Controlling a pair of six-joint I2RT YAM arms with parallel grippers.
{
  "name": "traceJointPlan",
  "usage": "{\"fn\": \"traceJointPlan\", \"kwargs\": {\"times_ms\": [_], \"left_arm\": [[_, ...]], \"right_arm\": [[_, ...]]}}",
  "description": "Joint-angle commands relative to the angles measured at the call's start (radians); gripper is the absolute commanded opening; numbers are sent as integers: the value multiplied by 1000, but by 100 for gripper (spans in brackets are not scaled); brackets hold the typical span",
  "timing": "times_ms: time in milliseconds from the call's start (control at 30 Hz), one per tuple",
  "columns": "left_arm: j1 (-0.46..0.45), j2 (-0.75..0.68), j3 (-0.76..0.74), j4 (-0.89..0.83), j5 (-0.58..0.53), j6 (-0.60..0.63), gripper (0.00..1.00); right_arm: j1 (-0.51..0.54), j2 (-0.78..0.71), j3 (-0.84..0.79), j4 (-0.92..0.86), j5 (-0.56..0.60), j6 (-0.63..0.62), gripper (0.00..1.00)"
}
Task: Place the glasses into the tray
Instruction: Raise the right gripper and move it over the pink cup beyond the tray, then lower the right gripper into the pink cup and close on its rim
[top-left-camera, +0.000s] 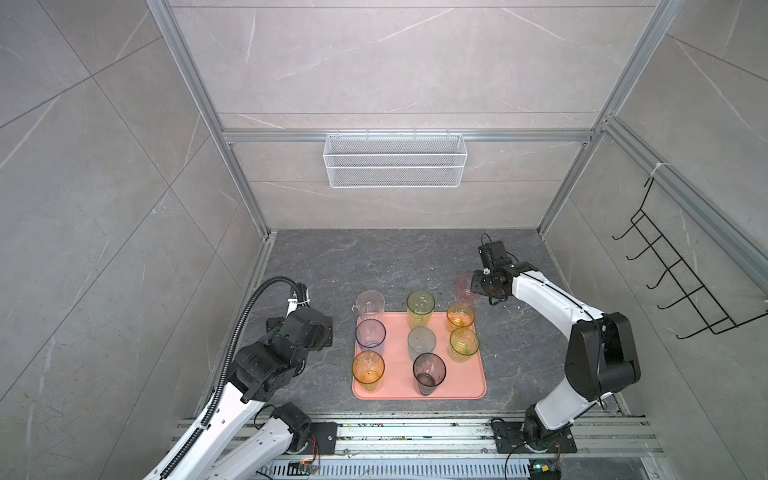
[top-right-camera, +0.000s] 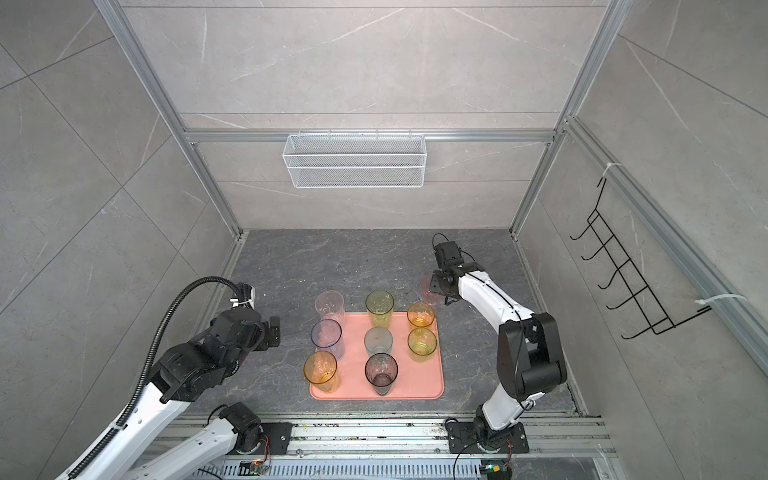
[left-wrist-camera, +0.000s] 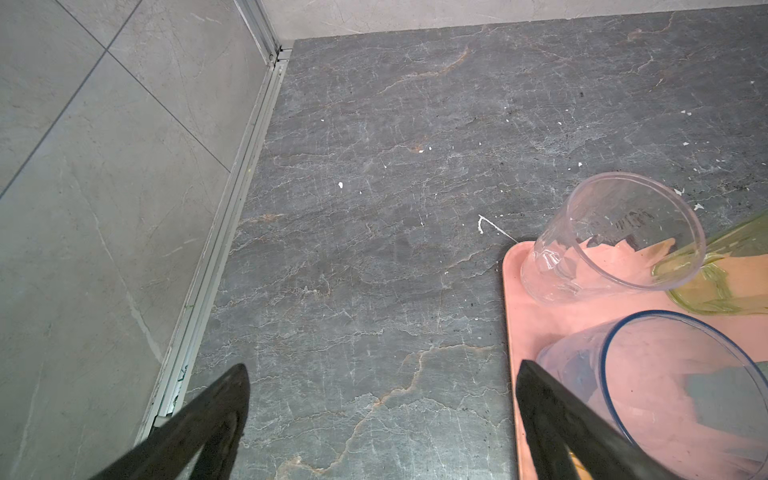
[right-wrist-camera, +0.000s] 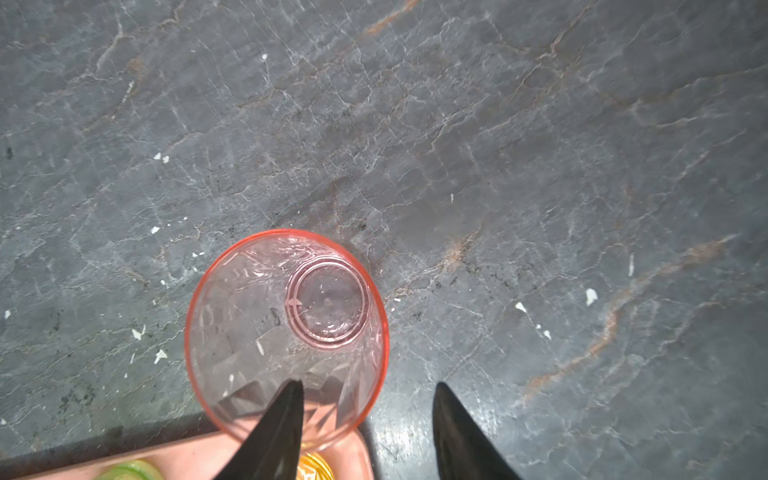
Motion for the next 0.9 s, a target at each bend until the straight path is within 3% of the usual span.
{"fn": "traceJointPlan", "kwargs": {"times_ms": [0, 867], "left_arm": [[5, -4, 0, 12, 8, -5, 100], [8, -3, -1, 11, 13, -8, 100]], "right_arm": [[-14, 26, 25, 23, -34, 17, 51], [-48, 76, -6, 60, -103, 33, 36]]}}
